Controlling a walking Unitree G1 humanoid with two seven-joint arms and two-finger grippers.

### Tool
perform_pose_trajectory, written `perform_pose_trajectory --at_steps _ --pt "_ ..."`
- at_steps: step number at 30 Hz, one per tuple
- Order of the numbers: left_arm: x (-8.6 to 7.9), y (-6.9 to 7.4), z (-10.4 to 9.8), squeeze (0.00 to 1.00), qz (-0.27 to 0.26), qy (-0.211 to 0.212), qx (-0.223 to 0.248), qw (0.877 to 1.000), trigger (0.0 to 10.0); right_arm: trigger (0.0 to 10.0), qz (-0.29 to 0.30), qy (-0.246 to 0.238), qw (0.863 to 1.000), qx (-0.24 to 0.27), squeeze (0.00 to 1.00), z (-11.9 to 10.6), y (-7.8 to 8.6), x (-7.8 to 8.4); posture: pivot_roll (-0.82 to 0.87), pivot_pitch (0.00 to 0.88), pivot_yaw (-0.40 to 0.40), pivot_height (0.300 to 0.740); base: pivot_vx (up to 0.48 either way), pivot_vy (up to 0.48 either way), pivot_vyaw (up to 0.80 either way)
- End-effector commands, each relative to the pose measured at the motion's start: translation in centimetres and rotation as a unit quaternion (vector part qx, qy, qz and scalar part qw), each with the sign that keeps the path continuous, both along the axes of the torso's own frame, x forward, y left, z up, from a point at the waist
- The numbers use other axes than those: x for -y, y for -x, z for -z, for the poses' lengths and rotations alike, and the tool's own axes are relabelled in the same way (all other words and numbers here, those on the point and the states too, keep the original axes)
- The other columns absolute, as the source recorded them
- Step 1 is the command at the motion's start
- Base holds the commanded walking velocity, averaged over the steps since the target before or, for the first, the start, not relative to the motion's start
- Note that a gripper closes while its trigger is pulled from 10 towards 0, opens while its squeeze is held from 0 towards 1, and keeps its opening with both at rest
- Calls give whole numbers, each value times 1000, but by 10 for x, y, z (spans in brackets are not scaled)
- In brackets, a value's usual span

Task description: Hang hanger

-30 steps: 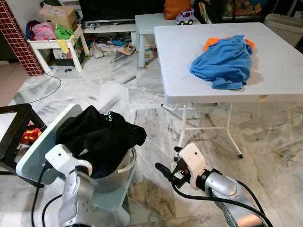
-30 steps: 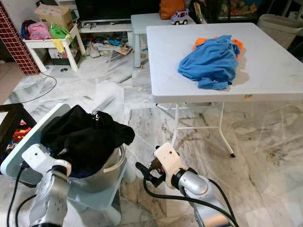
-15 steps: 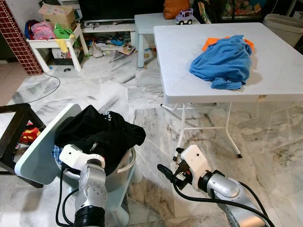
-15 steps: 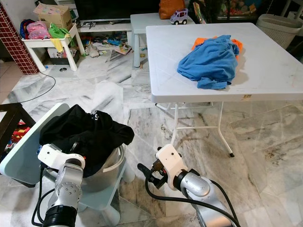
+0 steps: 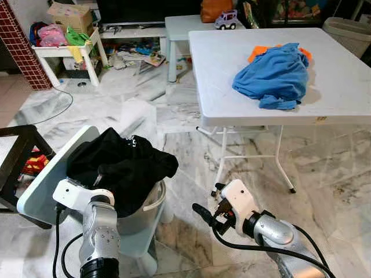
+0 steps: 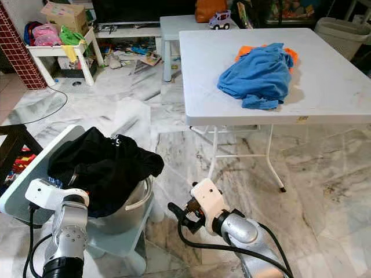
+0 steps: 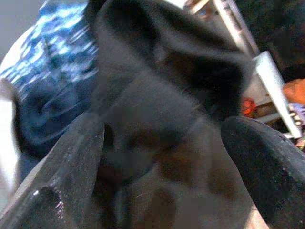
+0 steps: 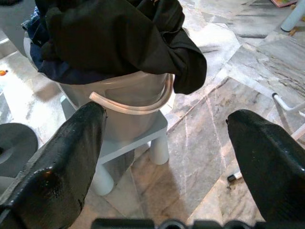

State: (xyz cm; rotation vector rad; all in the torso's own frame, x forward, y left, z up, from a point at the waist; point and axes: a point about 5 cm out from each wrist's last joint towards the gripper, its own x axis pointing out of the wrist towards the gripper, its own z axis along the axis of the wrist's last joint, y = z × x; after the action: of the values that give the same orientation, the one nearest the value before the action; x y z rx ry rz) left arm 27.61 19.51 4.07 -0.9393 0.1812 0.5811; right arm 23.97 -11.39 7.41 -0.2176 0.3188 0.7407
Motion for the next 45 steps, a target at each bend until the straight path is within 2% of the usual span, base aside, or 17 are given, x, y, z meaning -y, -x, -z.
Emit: perform_pose_trajectory --at_steps 1,2,4,11,16,23,31,32,33,34,35,45 --pt "17 14 23 0 -5 49 -33 998 10000 10000 -8 3 1000 6 0 -4 -1 -1 -164 70 3 740 0 0 0" --pt "19 12 24 0 -4 69 -31 997 10000 10000 -9 5 1000 5 0 -5 -1 0 -168 73 -5 740 0 0 0" --pt "21 10 24 0 -4 83 -31 996 10000 10000 -9 7 1000 6 0 -5 -1 1 -176 76 -9 740 0 0 0" --pt "25 3 29 0 5 94 -30 995 10000 10000 -7 12 1000 4 0 -7 3 7 -201 85 -14 740 0 0 0" --pt "19 -7 29 0 3 105 -18 994 10000 10000 -5 18 1000 2 0 -7 7 10 -226 86 -10 740 0 0 0" --pt "8 -15 21 0 -14 89 -2 996 10000 10000 -2 20 1000 2 0 -8 8 12 -232 83 -6 740 0 0 0" --pt "0 -15 18 0 -27 71 4 997 10000 10000 -1 20 1000 0 0 -7 9 11 -225 92 -8 740 0 0 0" --pt "-5 -16 21 0 -31 74 3 997 6980 10000 -3 19 1000 -2 0 -7 11 10 -228 95 -11 740 0 0 0" --pt "-6 -17 22 0 -31 74 3 997 4784 10000 -3 19 1000 -3 0 -7 11 10 -231 98 -14 740 0 0 0" --pt "-6 -17 22 0 -31 74 3 997 4784 10000 -3 19 1000 -3 0 -7 11 10 -231 98 -14 740 0 0 0" --pt "-8 -17 23 0 -33 75 3 997 0 10000 -4 19 1000 -4 0 -7 12 10 -236 101 -16 740 0 0 0" --pt "-20 -25 20 0 -49 75 5 996 0 10000 3 28 999 -19 0 -5 26 20 -263 131 -27 740 0 0 0"
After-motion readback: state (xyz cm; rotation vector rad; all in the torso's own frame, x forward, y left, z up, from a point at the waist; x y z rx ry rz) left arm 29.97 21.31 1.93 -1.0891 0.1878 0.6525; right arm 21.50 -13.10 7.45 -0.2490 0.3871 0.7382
